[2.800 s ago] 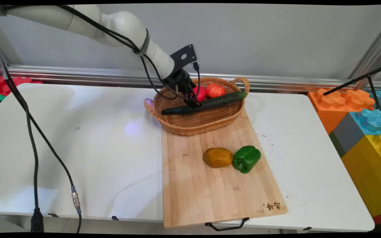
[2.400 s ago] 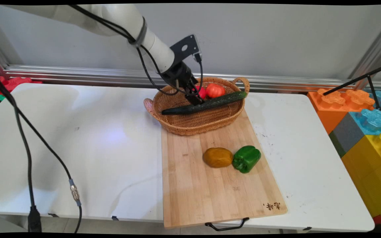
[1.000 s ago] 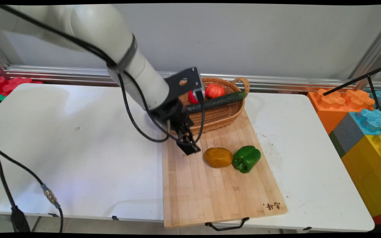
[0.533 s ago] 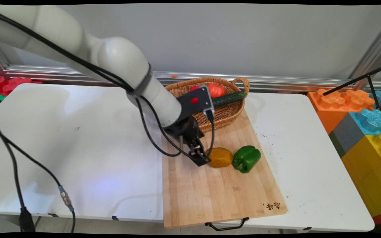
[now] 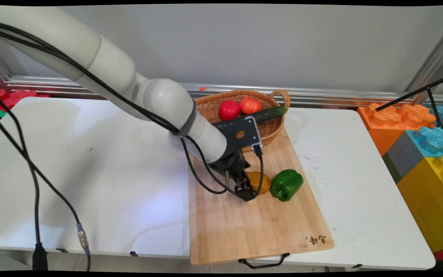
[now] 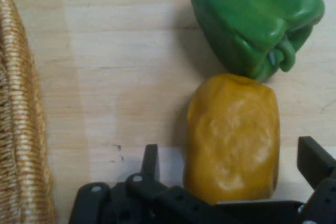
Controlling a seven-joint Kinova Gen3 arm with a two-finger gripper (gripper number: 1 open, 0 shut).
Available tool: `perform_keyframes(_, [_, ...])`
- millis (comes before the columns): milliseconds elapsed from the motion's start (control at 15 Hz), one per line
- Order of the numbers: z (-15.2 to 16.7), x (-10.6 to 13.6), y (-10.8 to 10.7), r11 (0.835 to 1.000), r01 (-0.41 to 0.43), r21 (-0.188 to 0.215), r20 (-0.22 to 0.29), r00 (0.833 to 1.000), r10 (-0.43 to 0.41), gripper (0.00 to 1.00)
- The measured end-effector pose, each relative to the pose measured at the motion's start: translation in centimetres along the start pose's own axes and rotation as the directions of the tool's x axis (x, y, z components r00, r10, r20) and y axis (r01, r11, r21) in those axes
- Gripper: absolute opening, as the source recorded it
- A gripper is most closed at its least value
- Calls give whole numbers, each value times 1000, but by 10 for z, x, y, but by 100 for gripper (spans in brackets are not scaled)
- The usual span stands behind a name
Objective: Pick up the potato from the cutting board, then place the picked object in the vegetable basket
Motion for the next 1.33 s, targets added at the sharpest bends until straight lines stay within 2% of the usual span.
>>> perform_keyframes(67, [5, 0, 0, 1000, -2, 2, -6, 1000, 2, 100])
perform_keyframes(133, [9, 0, 0, 1000, -5, 2, -11, 1000, 5, 0])
perform_keyframes(467, [14, 4, 4, 1000, 2, -30, -21, 1000, -2, 0])
perform_keyframes(600, [7, 9, 4, 999, 12, -46, -18, 1000, -12, 0])
perform_keyframes(733, [-7, 19, -1, 999, 23, -38, -18, 1000, -24, 0])
perform_keyframes(800, [-15, 25, -5, 999, 26, -23, -21, 999, -26, 0])
perform_keyframes(1067, [-55, 56, -34, 995, 38, 88, -57, 998, -33, 0])
perform_keyframes(1333, [-81, 76, -69, 976, 76, 203, -77, 995, -62, 0])
